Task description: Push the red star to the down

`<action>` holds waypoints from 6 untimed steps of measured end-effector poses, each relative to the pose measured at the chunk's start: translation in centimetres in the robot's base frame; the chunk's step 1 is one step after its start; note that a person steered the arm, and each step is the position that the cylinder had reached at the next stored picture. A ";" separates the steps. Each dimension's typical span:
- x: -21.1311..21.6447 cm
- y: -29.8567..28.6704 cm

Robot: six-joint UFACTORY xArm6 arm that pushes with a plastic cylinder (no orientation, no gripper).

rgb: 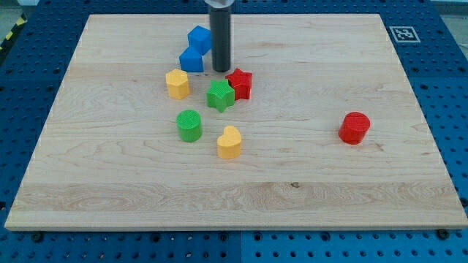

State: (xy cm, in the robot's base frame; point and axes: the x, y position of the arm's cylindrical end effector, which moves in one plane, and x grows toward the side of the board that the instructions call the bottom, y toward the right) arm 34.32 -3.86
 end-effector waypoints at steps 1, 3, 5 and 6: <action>0.3 -0.5; 3.9 0.4; 4.1 9.0; 5.1 9.3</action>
State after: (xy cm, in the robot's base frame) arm 39.43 5.46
